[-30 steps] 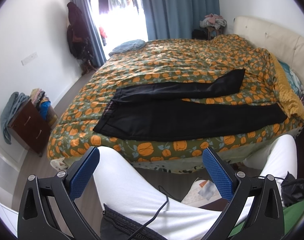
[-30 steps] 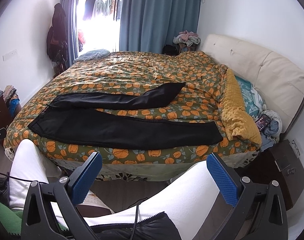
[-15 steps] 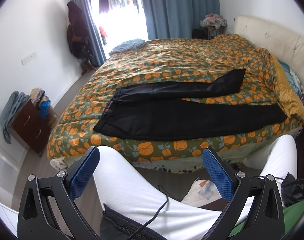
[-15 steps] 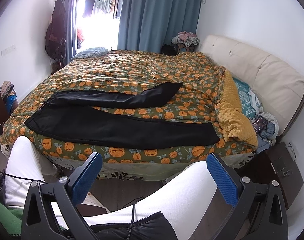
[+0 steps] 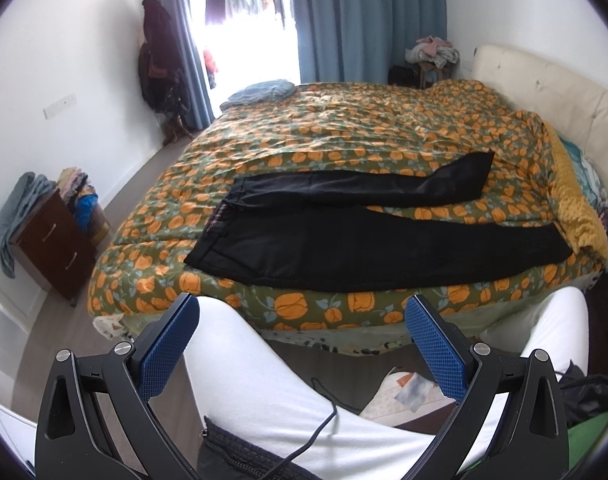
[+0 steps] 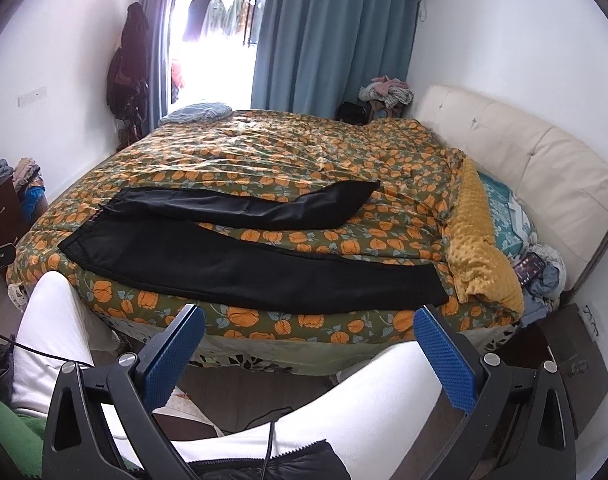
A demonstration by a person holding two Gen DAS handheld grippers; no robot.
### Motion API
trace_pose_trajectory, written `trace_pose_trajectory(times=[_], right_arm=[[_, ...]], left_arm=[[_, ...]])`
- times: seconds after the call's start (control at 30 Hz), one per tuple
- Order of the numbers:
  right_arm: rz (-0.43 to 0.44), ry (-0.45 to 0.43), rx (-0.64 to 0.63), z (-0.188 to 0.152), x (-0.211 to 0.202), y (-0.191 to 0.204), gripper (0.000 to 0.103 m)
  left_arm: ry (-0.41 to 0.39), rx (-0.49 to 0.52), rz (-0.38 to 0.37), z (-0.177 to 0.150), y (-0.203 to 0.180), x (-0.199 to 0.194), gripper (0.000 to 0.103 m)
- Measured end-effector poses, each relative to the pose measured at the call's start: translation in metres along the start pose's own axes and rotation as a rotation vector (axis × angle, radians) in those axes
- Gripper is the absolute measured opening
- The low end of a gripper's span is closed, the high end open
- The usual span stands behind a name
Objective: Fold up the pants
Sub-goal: 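Move both tools toward the black trousers, lowering over the waistband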
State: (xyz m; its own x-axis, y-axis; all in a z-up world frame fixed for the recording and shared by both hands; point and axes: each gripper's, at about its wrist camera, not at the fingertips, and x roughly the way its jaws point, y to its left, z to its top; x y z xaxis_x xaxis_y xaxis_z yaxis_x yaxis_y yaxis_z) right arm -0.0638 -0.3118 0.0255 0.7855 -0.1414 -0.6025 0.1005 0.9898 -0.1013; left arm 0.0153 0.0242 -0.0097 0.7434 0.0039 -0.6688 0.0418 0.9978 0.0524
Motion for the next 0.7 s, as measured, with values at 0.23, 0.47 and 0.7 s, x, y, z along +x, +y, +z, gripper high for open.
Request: trace_pose_trajectory(times=[0.23, 0.47, 0.7], right_arm=[[0.074, -0.117, 0.028, 0.025, -0.001, 0.006, 0.103], [0.112, -0.256, 0.017, 0.049, 0.002, 0.006, 0.103], [0.034, -0.151, 0.022, 0.066, 0.054, -0.003, 0.103]], left_arm=[[-0.086, -0.051, -0.079, 0.031, 0.005, -0.01, 0.103], [-0.198, -0.011, -0.145, 0.067, -0.034, -0.002, 0.103], [-0.095, 0.022, -0.235, 0.099, -0.078, 0.033, 0.103]])
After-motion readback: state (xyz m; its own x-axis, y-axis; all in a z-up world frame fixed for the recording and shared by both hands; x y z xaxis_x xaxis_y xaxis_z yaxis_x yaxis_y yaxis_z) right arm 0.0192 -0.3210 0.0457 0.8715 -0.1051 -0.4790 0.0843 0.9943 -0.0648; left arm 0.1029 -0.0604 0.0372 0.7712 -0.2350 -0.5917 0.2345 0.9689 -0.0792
